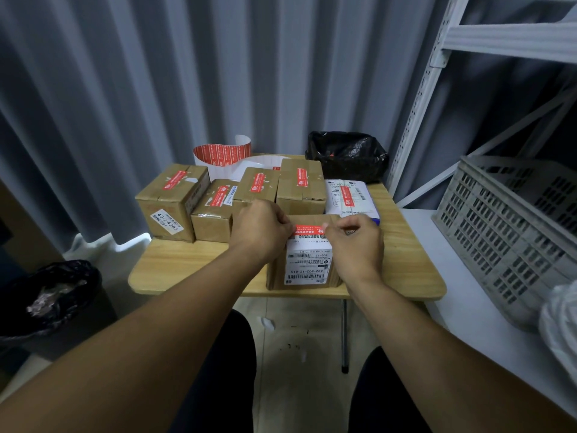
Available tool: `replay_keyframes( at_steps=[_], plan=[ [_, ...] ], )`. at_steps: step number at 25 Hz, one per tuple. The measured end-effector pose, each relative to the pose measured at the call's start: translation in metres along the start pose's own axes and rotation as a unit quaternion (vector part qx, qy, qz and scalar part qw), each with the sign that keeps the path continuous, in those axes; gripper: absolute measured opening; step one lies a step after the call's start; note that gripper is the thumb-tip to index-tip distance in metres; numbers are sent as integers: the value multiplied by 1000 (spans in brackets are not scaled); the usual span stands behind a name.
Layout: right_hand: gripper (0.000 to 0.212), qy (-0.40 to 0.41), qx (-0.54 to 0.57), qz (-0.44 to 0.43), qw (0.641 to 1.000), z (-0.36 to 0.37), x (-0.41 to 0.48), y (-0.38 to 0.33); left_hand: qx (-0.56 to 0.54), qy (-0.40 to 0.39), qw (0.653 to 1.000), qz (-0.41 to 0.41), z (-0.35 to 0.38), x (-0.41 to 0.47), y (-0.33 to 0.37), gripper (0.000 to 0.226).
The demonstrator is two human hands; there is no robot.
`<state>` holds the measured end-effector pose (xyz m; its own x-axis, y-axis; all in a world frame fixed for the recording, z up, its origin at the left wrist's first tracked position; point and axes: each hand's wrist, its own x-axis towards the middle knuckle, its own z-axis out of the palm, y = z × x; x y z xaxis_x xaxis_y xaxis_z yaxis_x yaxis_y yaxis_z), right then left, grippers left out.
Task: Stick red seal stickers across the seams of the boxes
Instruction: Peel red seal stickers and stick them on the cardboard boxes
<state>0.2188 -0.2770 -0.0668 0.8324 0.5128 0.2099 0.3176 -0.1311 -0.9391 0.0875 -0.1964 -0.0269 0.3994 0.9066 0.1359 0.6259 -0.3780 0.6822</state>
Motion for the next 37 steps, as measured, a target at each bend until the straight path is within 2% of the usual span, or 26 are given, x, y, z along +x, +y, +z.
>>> replay_keyframes(
  at_steps=[4,6,7,9,10,11,14,18,23,26,28,31,34,37],
  plan=[
    [25,24,38,33,998,-4,1,-5,7,6,1000,5,1,0,0,10],
    [28,-6,28,75,997,-2,3,-10,8,5,1000,6,0,0,0,10],
    [40,-27,7,87,996,-1,2,-15,8,3,1000,8,0,0,0,10],
    [79,-53,-58,76,994,4,1,-22,11,-1,1000,15,1,-1,0,10],
    [91,-61,-96,70,991,7,1,-22,11,-1,1000,17,1,-1,0,11],
    [95,-69,-121,66,988,11,1,-20,10,1,1000,17,2,-1,0,11],
    [79,-80,-106,90,987,12,6,-15,5,7,1000,8,1,-1,-1,8],
    [31,-98,18,147,984,0,9,-16,-2,3,1000,0,2,0,-1,7],
    [19,-80,94,175,977,-4,10,-17,-15,-5,1000,-2,-2,-3,1,13],
    [14,-76,74,163,981,-3,11,-18,-31,2,999,-12,-2,-1,0,10],
    [23,-82,-3,116,990,-3,7,-19,-42,3,999,-19,-3,0,0,12],
    [49,-68,-119,44,990,1,1,-18,-57,1,998,-18,-3,-2,0,11],
    [73,-61,-188,34,980,5,-1,-21,-65,11,998,-15,0,-2,-2,7],
    [85,-64,-223,41,972,7,-1,-25,-95,14,995,-24,-1,-2,-5,7]
  ],
)
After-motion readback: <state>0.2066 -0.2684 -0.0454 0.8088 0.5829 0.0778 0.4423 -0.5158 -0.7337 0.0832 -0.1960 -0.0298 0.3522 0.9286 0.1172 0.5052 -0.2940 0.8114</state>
